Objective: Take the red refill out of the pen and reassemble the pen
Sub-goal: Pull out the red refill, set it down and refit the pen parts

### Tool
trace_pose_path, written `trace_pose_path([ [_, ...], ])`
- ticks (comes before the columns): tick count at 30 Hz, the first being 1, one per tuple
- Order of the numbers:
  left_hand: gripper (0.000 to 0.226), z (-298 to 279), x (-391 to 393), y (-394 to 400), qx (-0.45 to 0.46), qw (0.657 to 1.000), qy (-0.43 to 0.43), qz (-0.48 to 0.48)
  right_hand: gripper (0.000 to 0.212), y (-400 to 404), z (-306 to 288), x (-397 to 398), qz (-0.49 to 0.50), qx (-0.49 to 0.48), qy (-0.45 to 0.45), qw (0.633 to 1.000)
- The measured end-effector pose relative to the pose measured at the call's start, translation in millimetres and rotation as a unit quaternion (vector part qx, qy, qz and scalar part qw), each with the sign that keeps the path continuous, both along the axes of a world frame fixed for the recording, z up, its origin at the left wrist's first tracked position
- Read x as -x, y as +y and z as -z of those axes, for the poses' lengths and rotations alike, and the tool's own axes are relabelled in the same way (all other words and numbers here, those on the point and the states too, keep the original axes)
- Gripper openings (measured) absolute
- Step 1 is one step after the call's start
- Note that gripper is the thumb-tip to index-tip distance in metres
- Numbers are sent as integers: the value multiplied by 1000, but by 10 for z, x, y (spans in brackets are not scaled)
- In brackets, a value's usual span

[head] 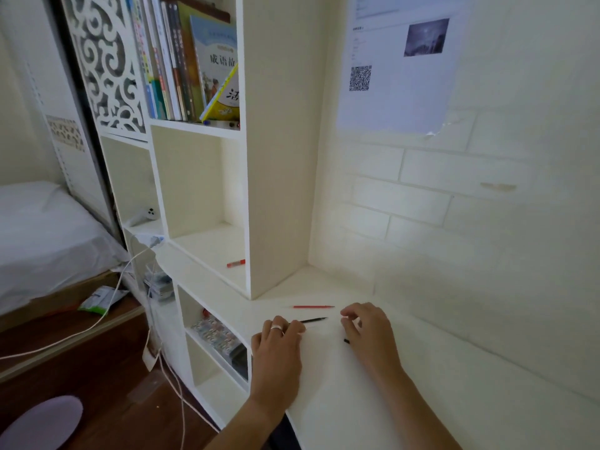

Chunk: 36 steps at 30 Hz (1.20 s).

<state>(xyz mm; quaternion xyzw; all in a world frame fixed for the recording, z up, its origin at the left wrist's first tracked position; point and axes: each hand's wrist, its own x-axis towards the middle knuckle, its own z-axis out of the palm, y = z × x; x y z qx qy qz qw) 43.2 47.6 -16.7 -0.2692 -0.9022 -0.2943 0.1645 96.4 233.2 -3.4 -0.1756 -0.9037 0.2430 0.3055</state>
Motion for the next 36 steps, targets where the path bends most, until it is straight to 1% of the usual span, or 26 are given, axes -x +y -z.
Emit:
trace_pose_path([
  [3, 25, -29, -8, 4, 5, 1000, -1, -4, 14, -53, -131, 131, -46, -79, 5, 996],
  [5, 27, -27, -18, 3, 6, 1000, -1, -11, 15, -109, -210, 239, -79, -109, -19, 991],
  [8, 29, -8, -21, -5, 4, 1000, -1, -23, 22, -185, -226, 365, -109, -111, -71, 985],
  [10, 31, -7, -25, -11, 3, 1000, -5, -28, 21, -222, -201, 400, -116, -112, -101, 982],
  [12, 30, -9, -24, -9, 0, 999, -14, -33, 17, -251, -159, 407, -113, -110, -108, 981],
  [16, 31, 6, -3, 3, -1, 999, -18, -46, 11, -297, -36, 405, -94, -140, -72, 983],
  [18, 33, 20, 4, 1, -3, 998, -19, -53, 12, -290, -25, 388, -81, -138, -55, 986],
  [21, 49, 3, -9, 0, -12, 998, -15, -63, 11, -206, -129, 337, -49, -124, -7, 991],
  [22, 53, -4, -11, 3, -13, 997, -13, -70, 13, -150, -159, 327, -40, -122, 6, 992],
  [24, 54, 0, -12, 3, -8, 996, -13, -82, 22, -41, -179, 301, -35, -109, 15, 993],
  [26, 51, -3, -13, -1, -7, 996, -18, -87, 32, 32, -163, 278, -51, -97, 20, 994],
  [27, 44, -7, -16, -3, -12, 996, -19, -89, 32, 53, -147, 265, -64, -96, 22, 993],
  [29, 24, 0, -15, -4, -28, 995, -15, -93, 29, 54, -121, 240, -85, -95, 24, 992],
  [30, 18, 5, -14, -5, -32, 995, -12, -93, 27, 48, -116, 228, -91, -93, 26, 991],
  [32, 15, 18, -14, -7, -33, 995, -5, -94, 24, 32, -115, 209, -95, -89, 31, 991],
  [36, 11, 36, -15, -11, -50, 995, -1, -90, 26, 36, -102, 191, -95, -91, 35, 991],
])
